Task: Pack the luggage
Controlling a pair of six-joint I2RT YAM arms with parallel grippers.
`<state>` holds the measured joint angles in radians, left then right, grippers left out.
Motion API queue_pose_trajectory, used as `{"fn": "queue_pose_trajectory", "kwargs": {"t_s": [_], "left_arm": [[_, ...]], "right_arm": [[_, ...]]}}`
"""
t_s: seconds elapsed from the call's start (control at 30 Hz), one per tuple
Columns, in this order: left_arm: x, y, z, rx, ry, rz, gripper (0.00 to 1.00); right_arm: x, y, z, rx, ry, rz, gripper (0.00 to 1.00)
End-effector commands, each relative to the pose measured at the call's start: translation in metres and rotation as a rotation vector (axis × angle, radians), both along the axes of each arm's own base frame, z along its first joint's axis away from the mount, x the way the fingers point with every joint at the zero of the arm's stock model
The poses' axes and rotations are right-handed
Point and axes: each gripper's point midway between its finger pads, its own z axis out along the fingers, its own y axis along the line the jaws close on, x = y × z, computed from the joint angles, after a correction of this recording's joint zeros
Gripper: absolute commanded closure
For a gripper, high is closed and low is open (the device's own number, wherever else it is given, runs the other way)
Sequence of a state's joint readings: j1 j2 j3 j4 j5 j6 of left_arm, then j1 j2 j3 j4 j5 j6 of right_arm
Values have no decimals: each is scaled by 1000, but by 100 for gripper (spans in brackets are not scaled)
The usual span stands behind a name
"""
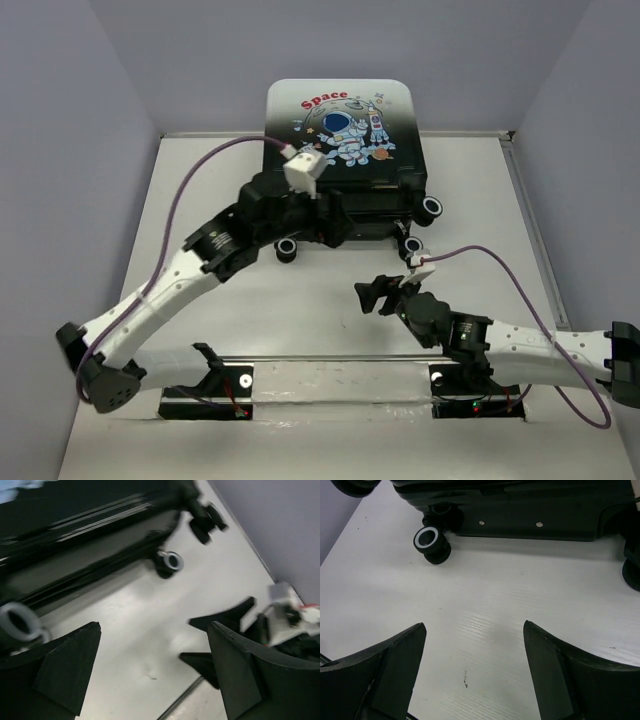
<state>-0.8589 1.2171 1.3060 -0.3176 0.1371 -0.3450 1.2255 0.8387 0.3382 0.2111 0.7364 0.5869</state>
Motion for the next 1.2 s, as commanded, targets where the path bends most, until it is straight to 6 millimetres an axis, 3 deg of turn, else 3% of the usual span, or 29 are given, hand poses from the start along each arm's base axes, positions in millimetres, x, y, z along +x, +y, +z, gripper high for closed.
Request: {"fn": "queue_pose_trajectory", "kwargs": {"t_s": [0.0,0.07,0.13,0.27,0.43,0.57,0.67,0.7,0.73,0.83,0.87,0.93,0.97,1.03,1.1,1.17], "left_arm": [[45,126,-39,90,9,416,1],[51,156,-53,126,18,480,1],[57,168,-74,142,69,474,1],[73,157,-99,140,120,412,1],[95,141,-87,94,114,383,1],[110,134,-103,111,161,382,2],[113,129,-112,92,185,379,8],[114,129,-113,84,186,382,11],[115,128,-112,70,184,382,22],[117,123,-111,32,195,384,35],[117,122,-111,23,199,380,47],[117,118,-112,-4,217,378,58],[116,118,-112,-14,217,383,77],[114,115,-103,-72,201,382,93],[105,110,-92,-128,184,351,94],[98,106,-75,-201,166,332,94]], "right_arm": [[0,2,19,59,-20,2,16],[0,2,19,60,-21,2,16],[0,1,17,56,-20,0,15],[0,0,15,51,-16,-5,15],[0,-1,10,32,-9,-9,14],[0,0,6,25,1,-9,14],[0,-1,4,16,0,-16,14],[1,-2,4,16,-1,-17,14],[1,-3,3,10,-4,-21,14],[4,-4,5,-4,-11,-30,14],[7,-5,3,-27,-10,-37,14],[15,-7,9,-39,-16,-58,18],[20,-9,5,-68,-12,-62,20],[41,-21,3,-90,-2,-114,33],[62,-36,-1,-98,-5,-175,47],[69,-40,6,-64,-46,-181,50]]}}
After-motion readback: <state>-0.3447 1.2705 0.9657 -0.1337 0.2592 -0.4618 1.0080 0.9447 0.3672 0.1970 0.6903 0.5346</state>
